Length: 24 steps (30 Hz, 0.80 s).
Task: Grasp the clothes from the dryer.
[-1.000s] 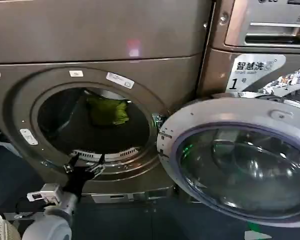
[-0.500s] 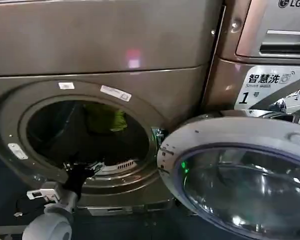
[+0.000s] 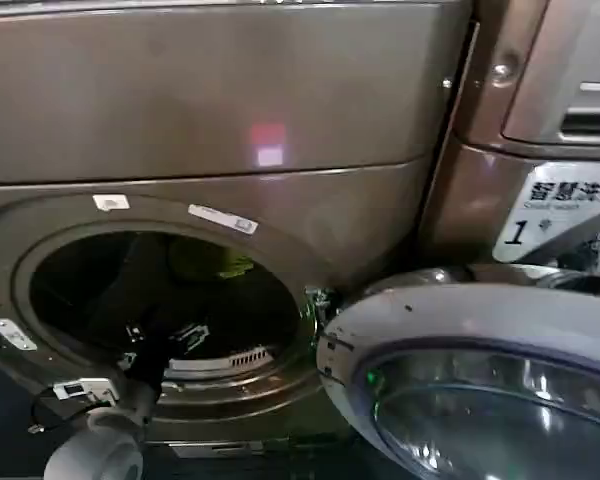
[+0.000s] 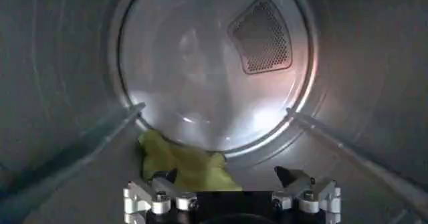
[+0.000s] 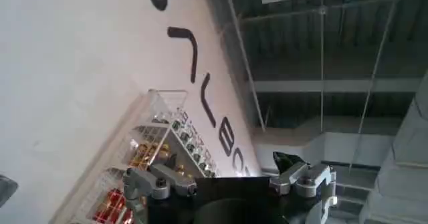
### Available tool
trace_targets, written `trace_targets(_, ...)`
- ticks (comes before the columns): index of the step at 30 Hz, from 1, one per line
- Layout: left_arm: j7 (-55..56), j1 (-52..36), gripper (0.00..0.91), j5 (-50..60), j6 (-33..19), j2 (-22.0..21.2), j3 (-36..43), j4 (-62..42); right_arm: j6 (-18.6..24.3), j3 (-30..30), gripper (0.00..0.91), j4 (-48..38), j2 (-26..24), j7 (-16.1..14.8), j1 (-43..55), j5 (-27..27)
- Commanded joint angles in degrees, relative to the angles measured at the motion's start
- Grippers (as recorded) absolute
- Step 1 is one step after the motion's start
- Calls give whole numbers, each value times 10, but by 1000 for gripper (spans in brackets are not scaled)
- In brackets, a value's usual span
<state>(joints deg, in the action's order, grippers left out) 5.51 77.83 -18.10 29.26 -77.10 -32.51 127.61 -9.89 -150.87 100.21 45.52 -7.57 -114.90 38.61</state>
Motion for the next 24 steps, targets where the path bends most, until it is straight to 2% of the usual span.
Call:
trace_targets(1, 0, -70, 907, -3, -3, -1, 4, -52, 0, -7, 907, -1, -2, 0, -5, 0)
trace_targets(7, 1, -156, 907, 1, -8, -23, 24, -139, -1, -11, 907, 6, 6, 0, -10, 3)
trace_targets(24, 2, -359, 907, 10, -25, -23, 90, -366, -3, -31, 907, 8, 5, 0, -26, 14)
